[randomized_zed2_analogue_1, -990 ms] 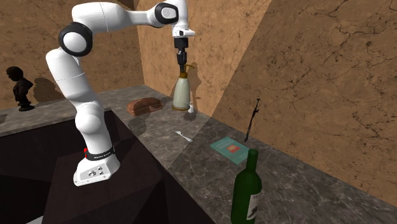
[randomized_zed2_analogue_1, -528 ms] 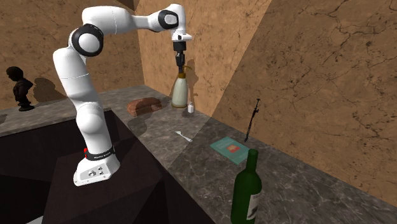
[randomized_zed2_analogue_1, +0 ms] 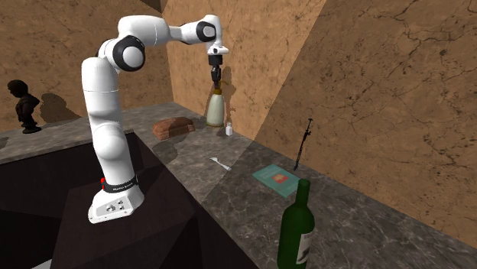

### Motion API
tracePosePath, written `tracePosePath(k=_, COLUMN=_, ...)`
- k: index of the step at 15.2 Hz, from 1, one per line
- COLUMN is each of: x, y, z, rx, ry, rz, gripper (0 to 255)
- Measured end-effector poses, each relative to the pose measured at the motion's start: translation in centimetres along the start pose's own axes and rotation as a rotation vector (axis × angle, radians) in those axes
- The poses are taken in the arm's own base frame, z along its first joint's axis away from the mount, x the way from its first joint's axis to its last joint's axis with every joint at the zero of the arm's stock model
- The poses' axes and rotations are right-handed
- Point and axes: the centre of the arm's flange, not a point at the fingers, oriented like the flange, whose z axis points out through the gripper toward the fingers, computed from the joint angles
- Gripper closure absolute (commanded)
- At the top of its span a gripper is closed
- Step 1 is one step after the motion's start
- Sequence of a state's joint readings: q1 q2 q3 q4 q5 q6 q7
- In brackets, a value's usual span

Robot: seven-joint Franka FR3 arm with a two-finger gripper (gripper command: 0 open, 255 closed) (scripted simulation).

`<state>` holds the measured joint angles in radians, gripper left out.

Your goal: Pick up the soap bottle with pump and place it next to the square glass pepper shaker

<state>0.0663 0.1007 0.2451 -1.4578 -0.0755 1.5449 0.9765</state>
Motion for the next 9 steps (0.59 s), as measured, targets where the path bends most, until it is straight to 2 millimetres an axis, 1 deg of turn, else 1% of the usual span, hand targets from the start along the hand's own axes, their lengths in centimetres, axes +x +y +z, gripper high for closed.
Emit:
tracePosePath(k=1, x=-0.7, y=-1.2, z=0.3, rx=0.0, ry=0.0, rz=0.0, gripper=255)
tracePosePath(k=5, x=-2.5, y=-5.8, z=1.2, rx=0.0, ry=0.0, rz=0.0, gripper=255)
tracePosePath(k=8, x=-3.4, y=-9.8, z=2.0, rx=0.0, ry=0.0, rz=0.0, gripper=255)
tracePosePath(k=9, x=-3.9, y=-10.5, z=2.4, rx=0.0, ry=0.0, rz=0.0, gripper=255)
